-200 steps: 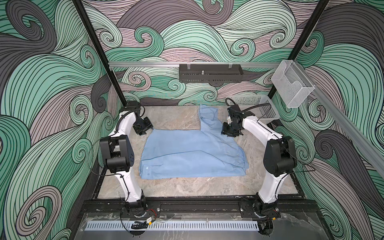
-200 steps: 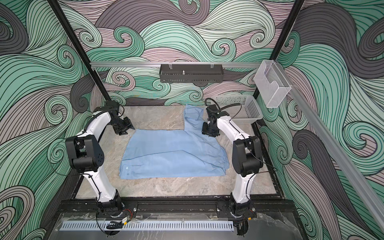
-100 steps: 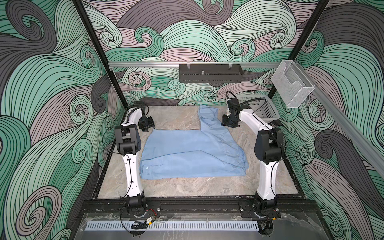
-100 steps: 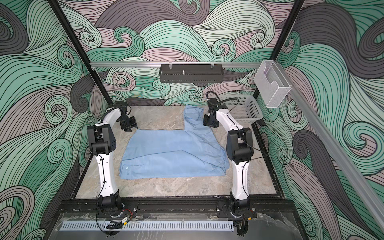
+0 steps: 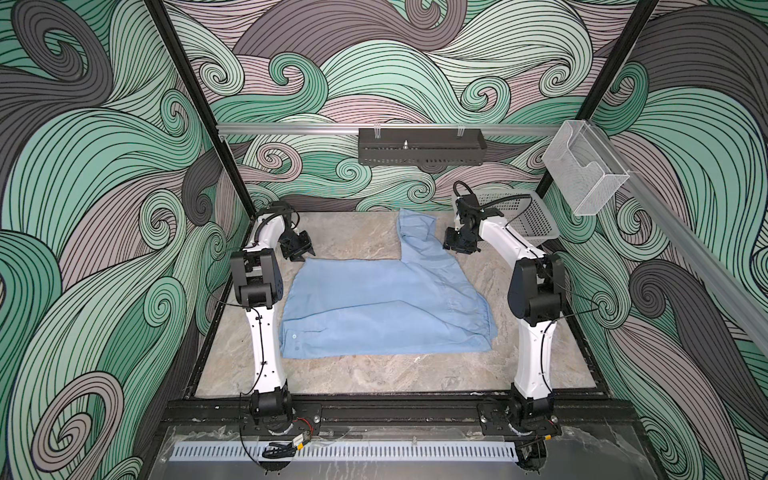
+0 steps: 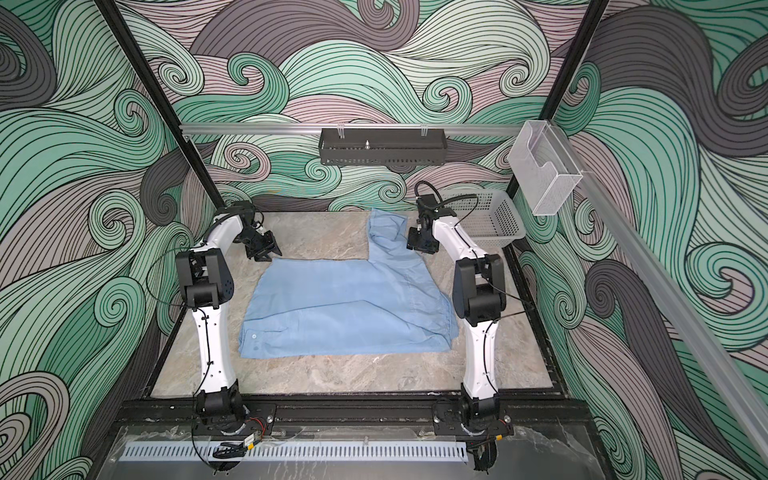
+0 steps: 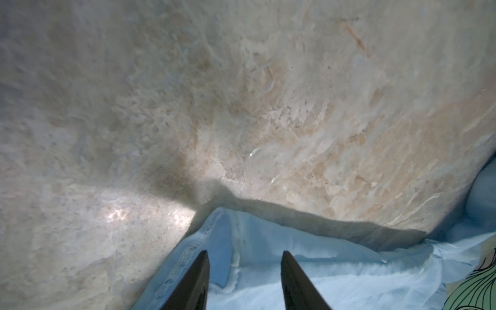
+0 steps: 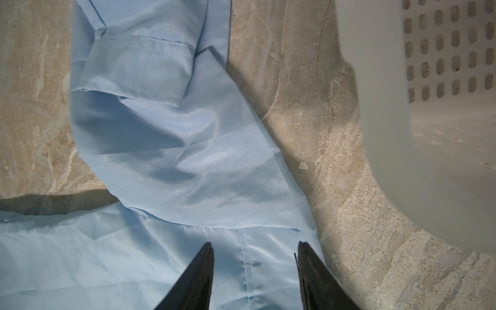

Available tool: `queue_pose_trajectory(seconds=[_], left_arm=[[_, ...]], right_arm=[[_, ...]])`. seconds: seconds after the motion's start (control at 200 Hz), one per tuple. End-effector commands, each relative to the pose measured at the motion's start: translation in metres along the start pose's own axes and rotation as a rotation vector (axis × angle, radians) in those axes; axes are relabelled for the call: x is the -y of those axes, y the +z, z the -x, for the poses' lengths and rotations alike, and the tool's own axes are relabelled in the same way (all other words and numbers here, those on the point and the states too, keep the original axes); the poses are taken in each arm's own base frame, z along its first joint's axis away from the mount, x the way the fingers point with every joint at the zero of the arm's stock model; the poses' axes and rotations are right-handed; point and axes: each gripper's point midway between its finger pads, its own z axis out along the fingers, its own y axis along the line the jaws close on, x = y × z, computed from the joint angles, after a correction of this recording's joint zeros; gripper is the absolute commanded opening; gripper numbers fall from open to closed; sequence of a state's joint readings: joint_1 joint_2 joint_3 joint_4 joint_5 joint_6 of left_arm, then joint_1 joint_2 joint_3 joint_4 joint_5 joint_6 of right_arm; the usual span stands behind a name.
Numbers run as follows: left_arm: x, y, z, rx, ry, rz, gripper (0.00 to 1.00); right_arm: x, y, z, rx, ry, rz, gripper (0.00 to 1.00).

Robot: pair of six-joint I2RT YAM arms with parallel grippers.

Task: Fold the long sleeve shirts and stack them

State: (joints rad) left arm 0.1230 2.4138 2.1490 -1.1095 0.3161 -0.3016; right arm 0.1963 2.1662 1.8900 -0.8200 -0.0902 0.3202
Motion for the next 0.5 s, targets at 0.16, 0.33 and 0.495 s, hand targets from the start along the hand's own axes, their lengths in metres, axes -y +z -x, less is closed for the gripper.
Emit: queue_pose_trajectory(seconds=[0.16, 0.33, 0.495], left_arm=[[-0.005, 0.01, -0.014, -0.081, 0.011, 0.026, 0.18], [-0.004, 0.007, -0.008, -0.056, 0.019, 0.036, 0.0], [-0.002, 0.005, -0.007, -0.049, 0.021, 0.028, 0.0]], right_arm=[[0.002, 0.006, 0.013, 0.01, 0.002, 0.004, 0.56], [0.002, 0.022, 0.026, 0.018, 0.002, 0.003, 0.6], [-0.001, 0.046, 0.041, 0.028, -0.012, 0.007, 0.63]])
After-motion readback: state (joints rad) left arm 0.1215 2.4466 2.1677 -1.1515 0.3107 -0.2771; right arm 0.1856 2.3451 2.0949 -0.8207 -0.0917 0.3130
